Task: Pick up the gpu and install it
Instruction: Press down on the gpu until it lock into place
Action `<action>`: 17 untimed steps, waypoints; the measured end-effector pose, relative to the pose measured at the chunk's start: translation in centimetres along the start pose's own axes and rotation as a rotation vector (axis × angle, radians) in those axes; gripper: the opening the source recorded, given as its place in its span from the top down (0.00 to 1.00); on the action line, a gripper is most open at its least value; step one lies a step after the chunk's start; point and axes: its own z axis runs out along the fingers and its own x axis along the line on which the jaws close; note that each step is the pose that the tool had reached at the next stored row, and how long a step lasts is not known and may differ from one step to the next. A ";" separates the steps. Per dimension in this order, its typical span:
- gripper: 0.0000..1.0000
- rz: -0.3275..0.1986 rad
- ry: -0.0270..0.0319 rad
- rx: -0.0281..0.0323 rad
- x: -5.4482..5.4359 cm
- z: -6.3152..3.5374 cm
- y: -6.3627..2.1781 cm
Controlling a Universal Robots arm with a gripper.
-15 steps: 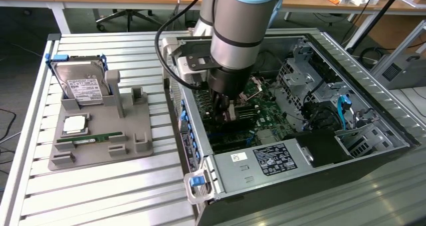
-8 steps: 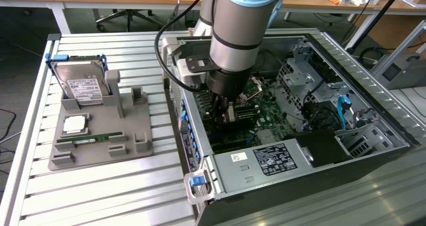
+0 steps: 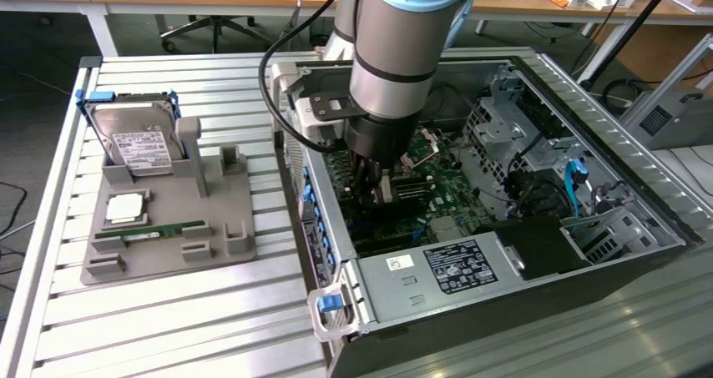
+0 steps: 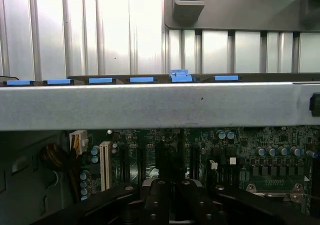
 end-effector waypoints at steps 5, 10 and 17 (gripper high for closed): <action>0.89 0.000 0.0001 -0.0001 -0.3 0.02 0.00; 0.89 0.000 0.0000 0.0000 -0.4 0.03 0.01; 0.89 0.000 0.0001 -0.0001 -0.4 0.04 0.01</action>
